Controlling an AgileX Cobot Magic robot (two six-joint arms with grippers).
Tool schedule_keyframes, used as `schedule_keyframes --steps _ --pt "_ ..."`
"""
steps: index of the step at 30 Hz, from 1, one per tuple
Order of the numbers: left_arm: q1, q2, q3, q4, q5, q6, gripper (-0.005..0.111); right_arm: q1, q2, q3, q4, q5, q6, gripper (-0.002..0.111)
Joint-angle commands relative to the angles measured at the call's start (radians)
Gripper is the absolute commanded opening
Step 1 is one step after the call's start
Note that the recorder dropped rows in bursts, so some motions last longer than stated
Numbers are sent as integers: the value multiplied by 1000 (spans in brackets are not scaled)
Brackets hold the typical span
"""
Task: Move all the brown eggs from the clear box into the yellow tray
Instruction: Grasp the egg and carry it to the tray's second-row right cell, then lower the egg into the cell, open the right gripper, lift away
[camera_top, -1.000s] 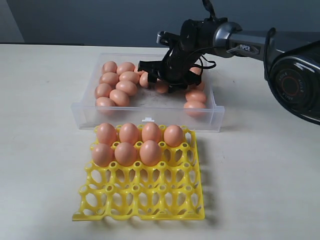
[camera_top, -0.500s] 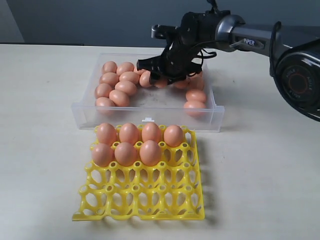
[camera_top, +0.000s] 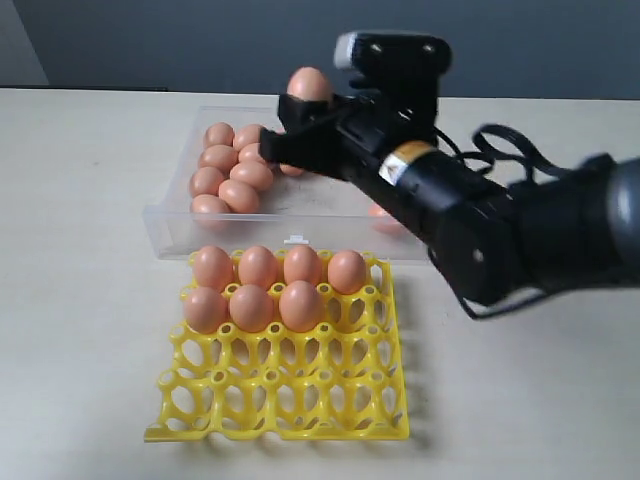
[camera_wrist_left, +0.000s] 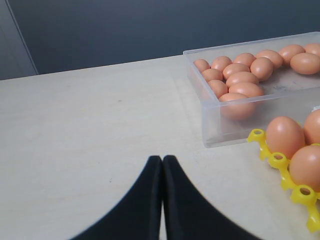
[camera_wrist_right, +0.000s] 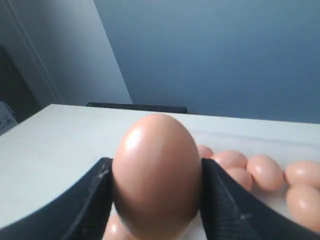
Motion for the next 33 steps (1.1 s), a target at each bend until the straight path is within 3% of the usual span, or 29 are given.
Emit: schedule_keyframes --steps 1,5,11,33 --pt "4 -5 4 0 -9 0 0 5 -144 245 -52 -33 7 0" --pt "4 -5 4 0 -9 0 0 5 -222 388 -136 -35 117 0" --pt "4 -5 4 0 -9 0 0 5 -220 418 -306 7 182 0" --pt "4 -5 4 0 -9 0 0 5 -59 415 -372 -9 231 1"
